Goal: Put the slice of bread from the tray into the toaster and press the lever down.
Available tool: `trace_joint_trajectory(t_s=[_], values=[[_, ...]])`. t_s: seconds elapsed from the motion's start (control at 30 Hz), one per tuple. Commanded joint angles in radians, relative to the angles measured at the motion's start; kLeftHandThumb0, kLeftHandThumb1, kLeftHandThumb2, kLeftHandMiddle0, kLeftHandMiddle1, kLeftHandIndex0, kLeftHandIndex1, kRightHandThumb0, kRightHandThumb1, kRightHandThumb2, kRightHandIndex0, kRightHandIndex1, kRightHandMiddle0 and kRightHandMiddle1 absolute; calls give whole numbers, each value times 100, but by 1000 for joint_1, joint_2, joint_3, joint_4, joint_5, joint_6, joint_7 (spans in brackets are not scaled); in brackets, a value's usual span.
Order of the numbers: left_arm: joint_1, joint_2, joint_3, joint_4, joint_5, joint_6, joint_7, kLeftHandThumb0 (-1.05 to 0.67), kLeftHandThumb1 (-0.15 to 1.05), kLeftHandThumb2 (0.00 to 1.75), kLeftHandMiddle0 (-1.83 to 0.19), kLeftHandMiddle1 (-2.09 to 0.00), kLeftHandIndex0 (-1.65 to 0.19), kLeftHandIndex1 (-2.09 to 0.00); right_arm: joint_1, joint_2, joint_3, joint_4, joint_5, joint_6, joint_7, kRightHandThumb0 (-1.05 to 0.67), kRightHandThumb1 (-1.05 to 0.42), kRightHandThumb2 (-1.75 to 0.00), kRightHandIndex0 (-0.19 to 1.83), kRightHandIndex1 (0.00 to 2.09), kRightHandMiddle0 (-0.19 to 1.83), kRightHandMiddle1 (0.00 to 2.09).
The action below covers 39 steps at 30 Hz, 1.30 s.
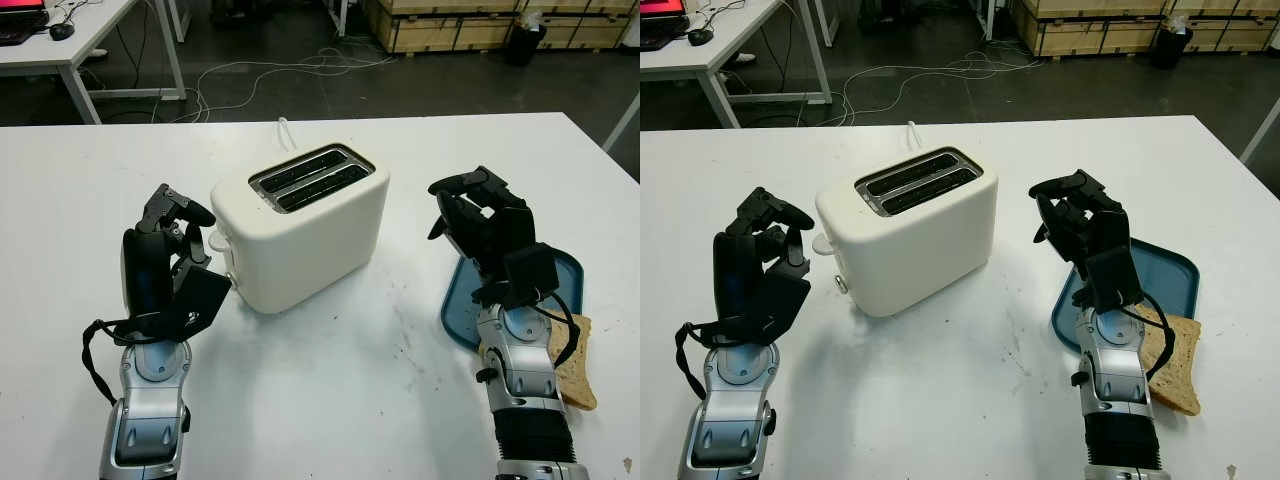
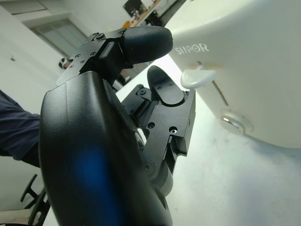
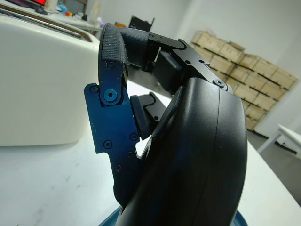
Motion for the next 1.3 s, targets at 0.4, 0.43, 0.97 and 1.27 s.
trace_joint_trajectory(t_s=[0.4,0.43,0.97,1.27], values=[[-2,6,9,2,-15,-25,1,5,92,81,-97,-175,-50,-175,1,-17,15,6,-18,-51,18,-38,-92,-29,83,175,75,148],[-2,5,9,3,-17,-26,1,5,92,81,-98,-175,-50,-175,7,-34,16,15,-30,-86,29,-38,-92,-30,81,175,72,149],[-10,11,9,1,-4,-12,6,5,92,79,-96,-175,-49,-175,200,-596,-117,290,-456,-810,-57,-46,-90,0,53,115,70,54],[-7,13,14,1,-6,-12,6,5,92,78,-94,-175,-48,-175,121,-842,-100,546,-805,-988,-394,-55,-88,0,42,49,48,0]])
